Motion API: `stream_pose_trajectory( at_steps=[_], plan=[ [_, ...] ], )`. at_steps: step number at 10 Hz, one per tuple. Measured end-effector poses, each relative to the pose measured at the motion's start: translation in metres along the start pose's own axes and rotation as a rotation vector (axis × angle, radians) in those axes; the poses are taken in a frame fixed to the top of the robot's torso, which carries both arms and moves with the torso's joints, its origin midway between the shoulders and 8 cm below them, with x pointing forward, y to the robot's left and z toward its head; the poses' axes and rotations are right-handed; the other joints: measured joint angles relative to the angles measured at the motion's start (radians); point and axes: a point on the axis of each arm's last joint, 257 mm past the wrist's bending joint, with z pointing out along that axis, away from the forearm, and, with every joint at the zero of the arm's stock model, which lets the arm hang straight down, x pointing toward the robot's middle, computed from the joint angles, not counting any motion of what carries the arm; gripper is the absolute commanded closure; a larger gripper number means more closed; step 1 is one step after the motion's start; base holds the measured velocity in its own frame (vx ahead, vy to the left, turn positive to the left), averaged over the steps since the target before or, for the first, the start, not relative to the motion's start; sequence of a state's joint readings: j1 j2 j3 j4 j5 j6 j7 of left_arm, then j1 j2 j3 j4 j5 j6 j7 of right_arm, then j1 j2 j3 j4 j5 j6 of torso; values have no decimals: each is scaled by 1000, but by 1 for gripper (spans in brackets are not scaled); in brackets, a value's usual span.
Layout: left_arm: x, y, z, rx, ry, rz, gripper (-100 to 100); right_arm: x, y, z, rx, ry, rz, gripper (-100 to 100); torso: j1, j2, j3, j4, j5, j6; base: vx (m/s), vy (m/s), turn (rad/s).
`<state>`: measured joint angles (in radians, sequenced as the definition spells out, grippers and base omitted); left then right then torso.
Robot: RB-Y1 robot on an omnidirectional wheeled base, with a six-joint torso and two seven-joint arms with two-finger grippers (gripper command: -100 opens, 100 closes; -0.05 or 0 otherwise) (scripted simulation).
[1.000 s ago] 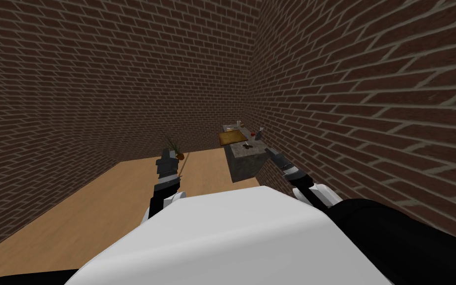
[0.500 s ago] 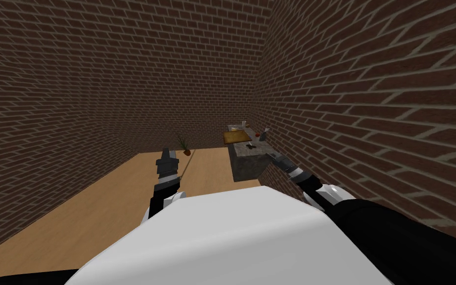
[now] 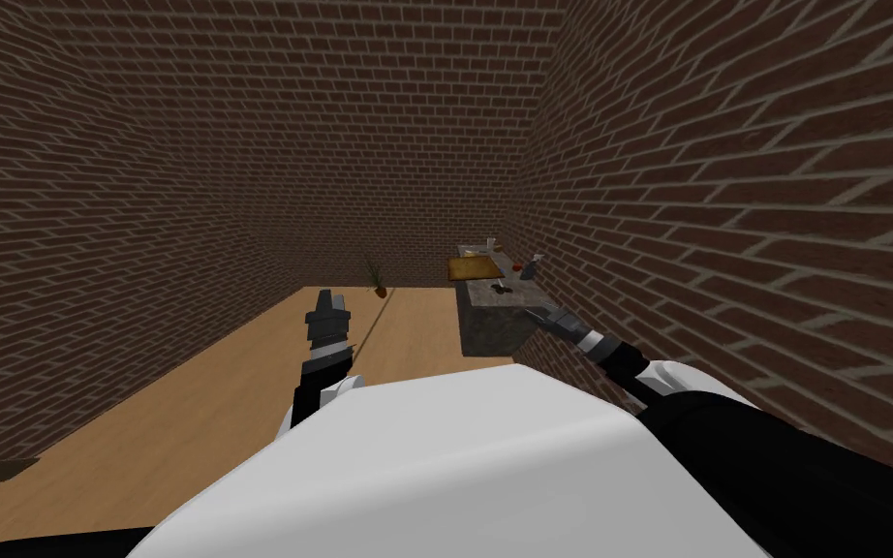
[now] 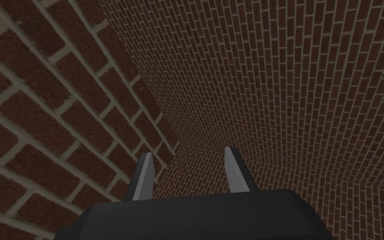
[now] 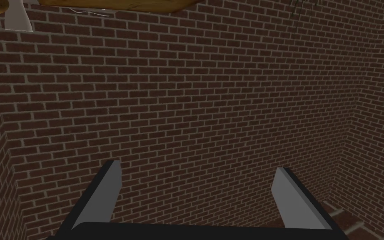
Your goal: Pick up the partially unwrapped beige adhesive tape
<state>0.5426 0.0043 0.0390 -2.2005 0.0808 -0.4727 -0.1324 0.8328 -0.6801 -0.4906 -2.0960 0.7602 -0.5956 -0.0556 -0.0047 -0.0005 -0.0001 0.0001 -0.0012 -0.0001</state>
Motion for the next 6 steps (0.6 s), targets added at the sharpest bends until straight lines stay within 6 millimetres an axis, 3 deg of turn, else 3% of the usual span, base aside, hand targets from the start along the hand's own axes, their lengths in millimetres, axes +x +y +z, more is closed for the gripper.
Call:
stream_pose_trajectory(
  at_steps=[6],
  plan=[
    [0,0,0,0,0,0,0,48,-36,-34,11,252,-190,-100,1,-2,-1,0,0,0,-22,-11,214]
  ],
)
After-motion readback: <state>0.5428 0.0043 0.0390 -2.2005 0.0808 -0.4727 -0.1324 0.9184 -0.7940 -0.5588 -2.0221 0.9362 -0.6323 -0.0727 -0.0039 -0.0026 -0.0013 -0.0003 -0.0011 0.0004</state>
